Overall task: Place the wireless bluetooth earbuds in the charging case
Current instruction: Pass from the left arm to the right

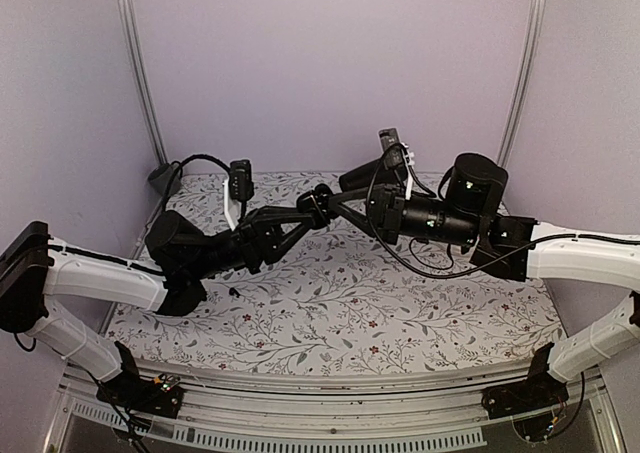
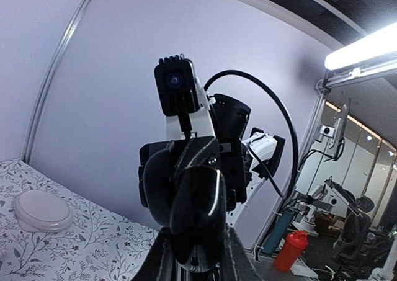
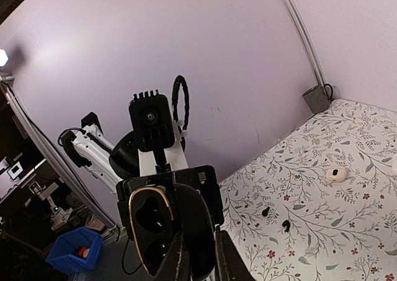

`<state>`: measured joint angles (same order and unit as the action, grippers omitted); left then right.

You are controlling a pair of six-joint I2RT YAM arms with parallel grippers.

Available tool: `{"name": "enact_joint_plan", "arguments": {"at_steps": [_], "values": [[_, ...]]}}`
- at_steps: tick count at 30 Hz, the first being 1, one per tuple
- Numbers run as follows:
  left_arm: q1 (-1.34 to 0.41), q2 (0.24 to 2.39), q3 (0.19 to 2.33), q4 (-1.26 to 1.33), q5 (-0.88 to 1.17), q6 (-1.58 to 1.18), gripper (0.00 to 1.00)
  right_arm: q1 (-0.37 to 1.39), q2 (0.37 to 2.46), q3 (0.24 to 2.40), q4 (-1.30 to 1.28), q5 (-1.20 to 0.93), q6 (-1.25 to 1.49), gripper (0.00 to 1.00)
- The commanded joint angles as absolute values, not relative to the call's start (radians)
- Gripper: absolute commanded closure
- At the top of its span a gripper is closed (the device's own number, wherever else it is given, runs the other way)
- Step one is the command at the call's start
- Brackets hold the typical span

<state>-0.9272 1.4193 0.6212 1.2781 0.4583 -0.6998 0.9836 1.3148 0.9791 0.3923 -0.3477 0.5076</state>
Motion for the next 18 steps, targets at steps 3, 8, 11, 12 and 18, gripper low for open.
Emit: {"name": "enact_joint_plan", "arguments": {"at_steps": [3,8,11,12,18], "values": [[-0.925,1.397,0.616,1.283,0.444,-0.686,1.00,0.995,1.320,1.010,0.340,-0.332,0.485,0.90],[-0.923,1.399,0.618,1.277,0.448,-0.682,1.00,0.995,1.315,1.033,0.295,-0.336,0.461,0.96],[-0.922,1.402,0.620,1.272,0.448,-0.680,0.92,0.995,1.309,1.050,0.268,-0.340,0.438,0.97],[-0.922,1.402,0.620,1.270,0.449,-0.677,0.88,0.995,1.309,1.057,0.253,-0.340,0.431,0.97],[-0.911,1.358,0.600,1.195,0.455,-0.637,0.57,0.995,1.310,1.121,0.075,-0.323,0.310,0.97]]}}
